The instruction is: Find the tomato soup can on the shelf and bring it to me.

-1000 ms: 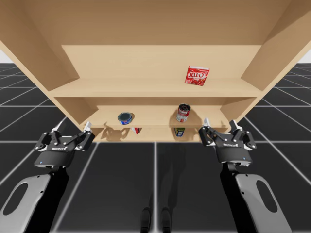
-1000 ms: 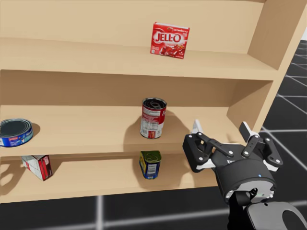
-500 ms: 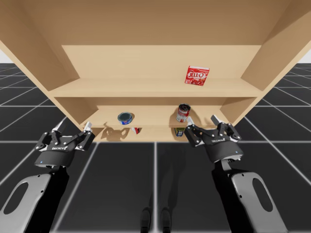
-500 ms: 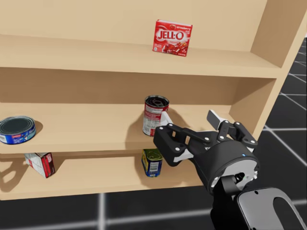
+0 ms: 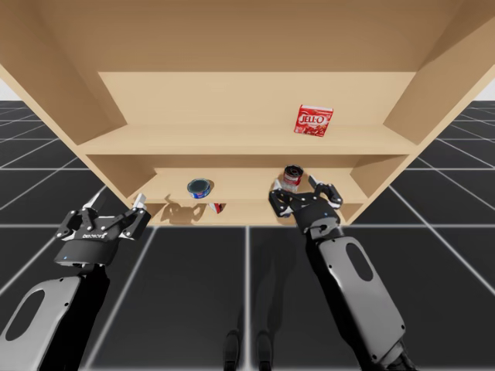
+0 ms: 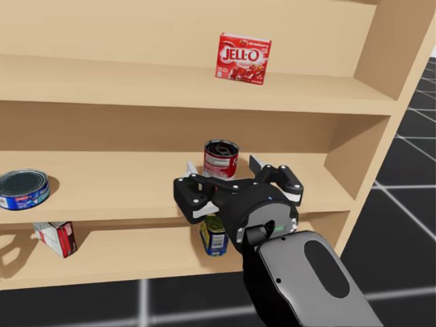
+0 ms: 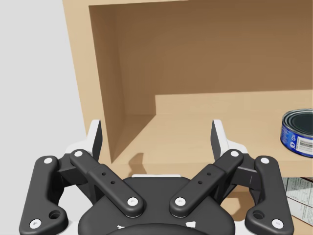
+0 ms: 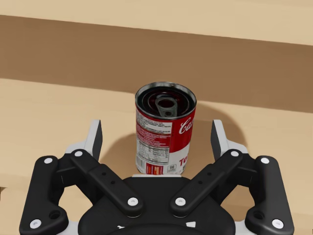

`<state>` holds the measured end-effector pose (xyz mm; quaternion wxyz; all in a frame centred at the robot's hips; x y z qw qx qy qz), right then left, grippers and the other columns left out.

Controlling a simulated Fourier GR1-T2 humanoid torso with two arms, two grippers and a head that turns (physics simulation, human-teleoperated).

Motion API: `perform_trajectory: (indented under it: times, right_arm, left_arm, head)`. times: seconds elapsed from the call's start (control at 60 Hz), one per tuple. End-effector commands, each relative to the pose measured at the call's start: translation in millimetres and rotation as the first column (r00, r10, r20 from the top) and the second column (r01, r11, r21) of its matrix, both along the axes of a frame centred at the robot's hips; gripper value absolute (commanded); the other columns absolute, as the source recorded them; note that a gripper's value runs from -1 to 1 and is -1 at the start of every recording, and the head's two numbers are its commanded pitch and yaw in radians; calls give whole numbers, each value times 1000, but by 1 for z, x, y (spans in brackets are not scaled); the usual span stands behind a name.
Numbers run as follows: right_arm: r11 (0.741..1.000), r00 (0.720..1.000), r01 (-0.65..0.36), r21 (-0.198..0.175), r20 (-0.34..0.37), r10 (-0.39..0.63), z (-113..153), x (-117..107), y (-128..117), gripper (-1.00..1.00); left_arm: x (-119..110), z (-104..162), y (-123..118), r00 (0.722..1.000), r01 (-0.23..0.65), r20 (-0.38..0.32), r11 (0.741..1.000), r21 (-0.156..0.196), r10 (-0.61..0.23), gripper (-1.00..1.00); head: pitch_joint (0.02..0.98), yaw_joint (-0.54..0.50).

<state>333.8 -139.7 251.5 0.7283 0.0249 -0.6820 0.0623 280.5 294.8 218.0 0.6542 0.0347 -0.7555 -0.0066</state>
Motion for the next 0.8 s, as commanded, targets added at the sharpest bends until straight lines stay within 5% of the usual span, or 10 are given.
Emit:
perform_trajectory:
  times: [0.017,0.217,0.533,0.55,0.567,0.583,0.633,0.8]
  right_arm:
    - [998,999,45,-34,-29,-46,-13,25,3,-1000]
    - [993,994,88,-73,-57,-92,-24,53,3,-1000]
    - [996,992,55,-64,-112,-62,-37,71,1,-971]
    - [996,993,53,-67,-104,-60,-38,71,1,-392]
    - [997,994,44,-60,-102,-50,-38,70,1,-140]
    - [997,994,41,-61,-98,-47,-39,70,1,701]
    - [997,995,38,-61,-94,-43,-39,69,0,876]
    - [997,996,45,-56,-73,-49,-38,60,-10,965]
  left_arm:
    - [0,0,0,1000,-2,-1,1000,-1,2,-1000]
    - [0,0,1,1000,-2,-3,1000,-2,2,-1000]
    - [0,0,3,1000,-4,-3,1000,-5,4,-1000]
    - [0,0,3,1000,-4,-3,1000,-5,4,-1000]
    - [0,0,3,1000,-4,-3,1000,-5,4,-1000]
    - [0,0,3,1000,-4,-3,1000,-5,4,-1000]
    - [0,0,3,1000,-4,-3,1000,-5,4,-1000]
    - [0,0,4,1000,-3,-2,1000,-6,3,-1000]
  head:
    - [552,-217]
    - [558,-209]
    - [559,-192]
    - [558,-192]
    - [558,-192]
    - [557,-193]
    - [555,-193]
    - [546,-195]
